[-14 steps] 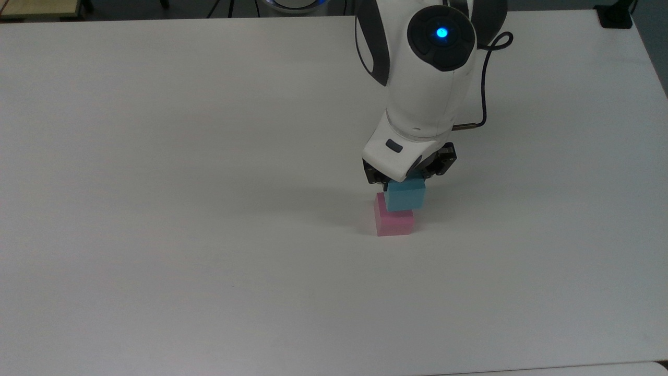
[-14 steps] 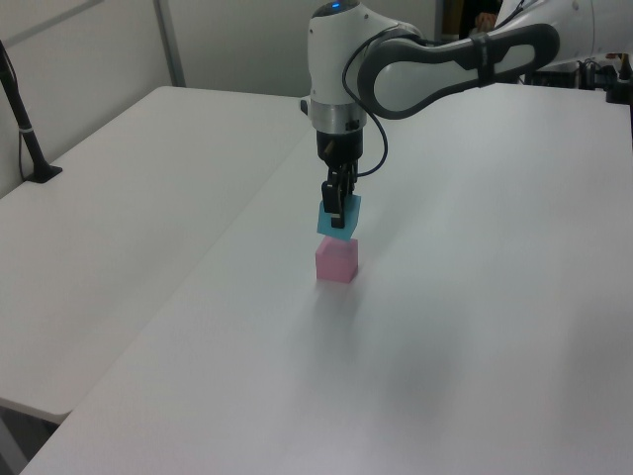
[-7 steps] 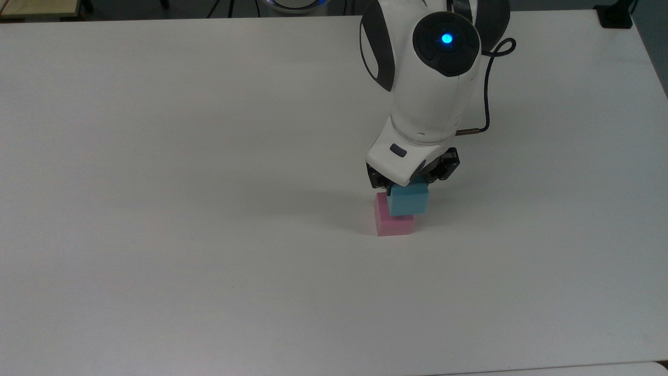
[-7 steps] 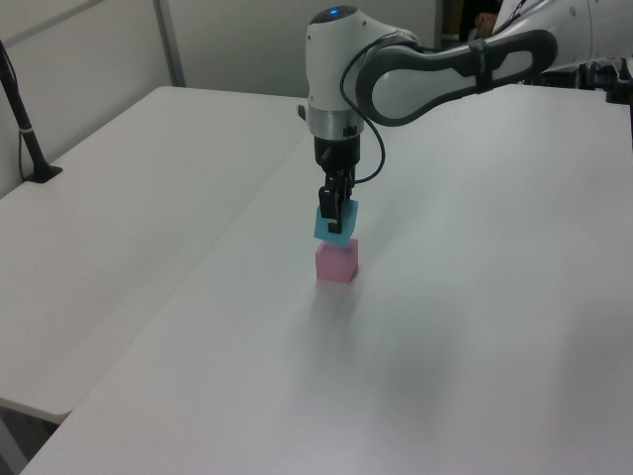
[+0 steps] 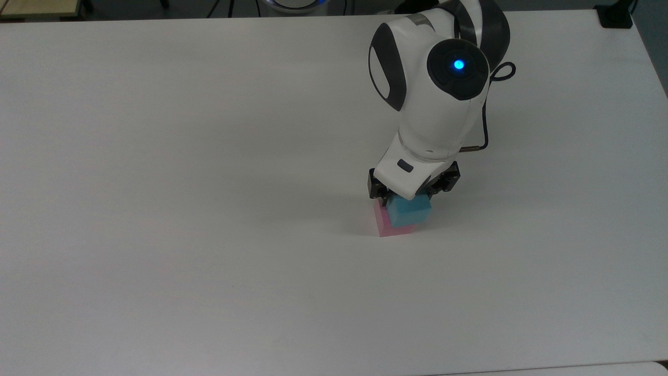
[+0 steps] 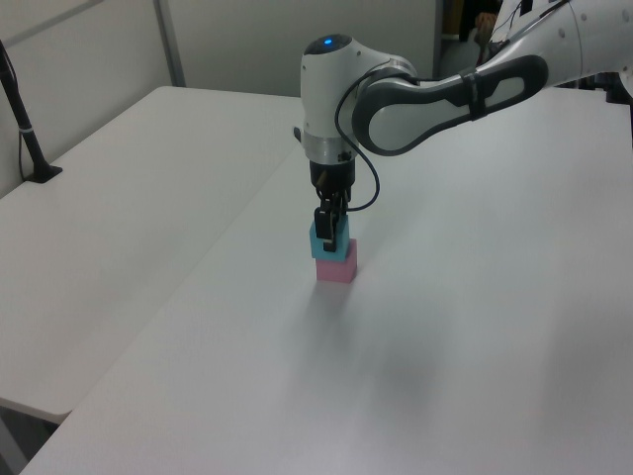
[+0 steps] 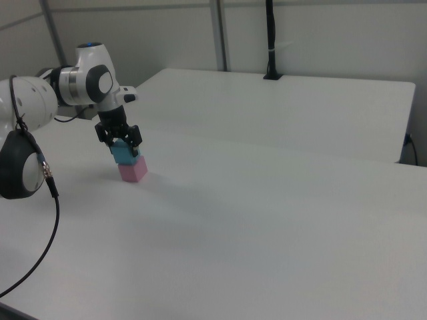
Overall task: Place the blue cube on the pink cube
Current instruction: 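Set the blue cube onto the pink cube and open the gripper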
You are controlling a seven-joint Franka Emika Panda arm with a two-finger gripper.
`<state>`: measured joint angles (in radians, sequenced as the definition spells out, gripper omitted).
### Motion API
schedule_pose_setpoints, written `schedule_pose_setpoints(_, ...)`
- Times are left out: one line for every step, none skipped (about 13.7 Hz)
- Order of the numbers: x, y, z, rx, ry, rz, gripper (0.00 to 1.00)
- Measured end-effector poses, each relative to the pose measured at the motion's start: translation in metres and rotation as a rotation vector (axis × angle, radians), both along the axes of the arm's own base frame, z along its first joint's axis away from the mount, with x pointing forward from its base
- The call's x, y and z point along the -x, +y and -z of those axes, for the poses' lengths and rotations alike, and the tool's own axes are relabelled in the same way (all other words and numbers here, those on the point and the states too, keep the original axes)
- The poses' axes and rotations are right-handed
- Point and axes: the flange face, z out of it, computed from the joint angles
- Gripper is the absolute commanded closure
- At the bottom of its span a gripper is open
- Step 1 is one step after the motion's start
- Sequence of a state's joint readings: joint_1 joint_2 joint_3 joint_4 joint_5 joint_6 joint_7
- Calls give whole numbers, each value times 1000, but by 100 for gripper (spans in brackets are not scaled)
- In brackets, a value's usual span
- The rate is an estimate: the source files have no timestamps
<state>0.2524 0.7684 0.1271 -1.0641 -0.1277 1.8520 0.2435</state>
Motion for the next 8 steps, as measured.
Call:
schedule_pose_setpoints(0,1,5,2,7,1,0)
schedule_pose_setpoints(0,1,7,2,10,4,0)
schedule_pose_setpoints(0,1,7,2,9,12,0)
schedule_pose_setpoints(0,1,5,1,5,21,0)
schedule_pose_setpoints(-1,-1,-1,-1,-3,27,0)
schedule_pose_setpoints(-1,-4,-14,-5,-19,36,0)
schedule_pose_setpoints(1,-11,-37,-9,-42,44,0)
schedule_pose_setpoints(7,-17,-70,-15,-72,49,0)
